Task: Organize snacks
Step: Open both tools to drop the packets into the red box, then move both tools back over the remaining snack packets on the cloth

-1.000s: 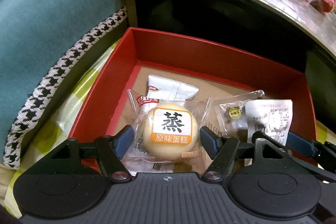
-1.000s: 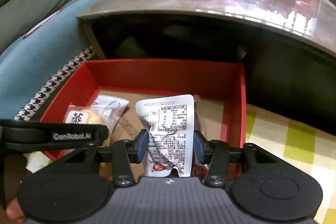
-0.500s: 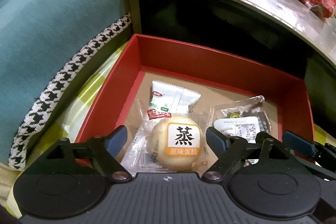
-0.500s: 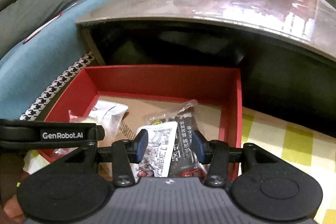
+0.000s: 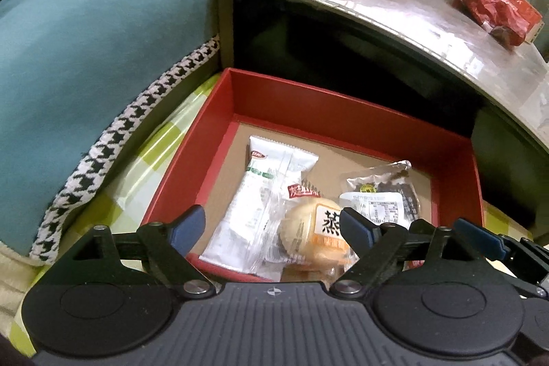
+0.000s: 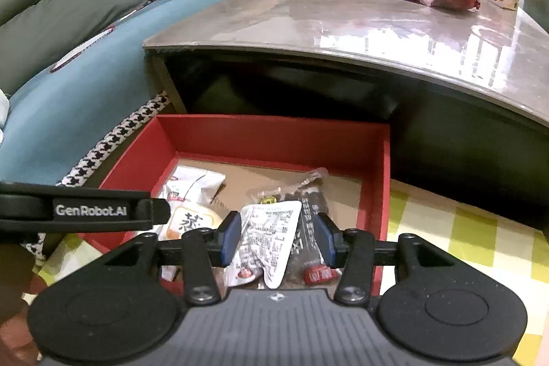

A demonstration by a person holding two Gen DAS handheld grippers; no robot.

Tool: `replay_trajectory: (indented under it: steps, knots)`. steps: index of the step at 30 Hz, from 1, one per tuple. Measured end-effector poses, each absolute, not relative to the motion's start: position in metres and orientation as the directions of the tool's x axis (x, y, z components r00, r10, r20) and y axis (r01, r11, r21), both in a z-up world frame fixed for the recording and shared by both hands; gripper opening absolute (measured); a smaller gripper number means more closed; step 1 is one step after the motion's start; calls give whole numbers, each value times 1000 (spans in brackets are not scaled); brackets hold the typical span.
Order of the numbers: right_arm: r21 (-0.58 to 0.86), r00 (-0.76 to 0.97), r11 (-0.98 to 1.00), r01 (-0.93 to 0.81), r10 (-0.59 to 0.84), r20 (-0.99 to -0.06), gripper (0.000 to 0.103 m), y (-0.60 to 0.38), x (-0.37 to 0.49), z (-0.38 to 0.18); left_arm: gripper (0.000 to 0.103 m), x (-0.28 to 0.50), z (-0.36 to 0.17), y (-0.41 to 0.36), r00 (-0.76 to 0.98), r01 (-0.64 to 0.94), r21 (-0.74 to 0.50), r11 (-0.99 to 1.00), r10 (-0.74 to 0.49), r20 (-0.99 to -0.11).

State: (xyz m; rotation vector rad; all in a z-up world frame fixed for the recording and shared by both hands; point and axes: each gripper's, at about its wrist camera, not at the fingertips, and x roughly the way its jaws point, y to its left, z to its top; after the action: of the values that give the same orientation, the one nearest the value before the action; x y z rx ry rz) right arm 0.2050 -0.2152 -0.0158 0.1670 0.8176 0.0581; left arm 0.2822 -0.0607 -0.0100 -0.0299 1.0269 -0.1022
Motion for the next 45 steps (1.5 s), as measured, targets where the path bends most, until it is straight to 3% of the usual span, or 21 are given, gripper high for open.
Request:
replay_trajectory:
  steps: [20,39,41,43,45]
  knots:
    - [142,664,989,-29,125,-737,59,-197,141,-12,90,214,-13,-10,464,61,-56,997,-78,-883]
    - [164,650,977,-134,212,-730,59,-175,88,2,90,141,-76,17,262,-117,-75,990,-42,-964]
    - [176,645,976,-132,219,-732,59,-179,86,2,89,141,-81,16,253,-138,-64,988,-27,-967]
    - [190,636,973,-128,227,-738,59,-182,84,2,78,143,-87,17,239,-166,-70,984,-29,-971]
    - [201,627,972,-119,231,-744,59,-187,84,1,78,144,-89,16,246,-177,-53,983,-8,-969]
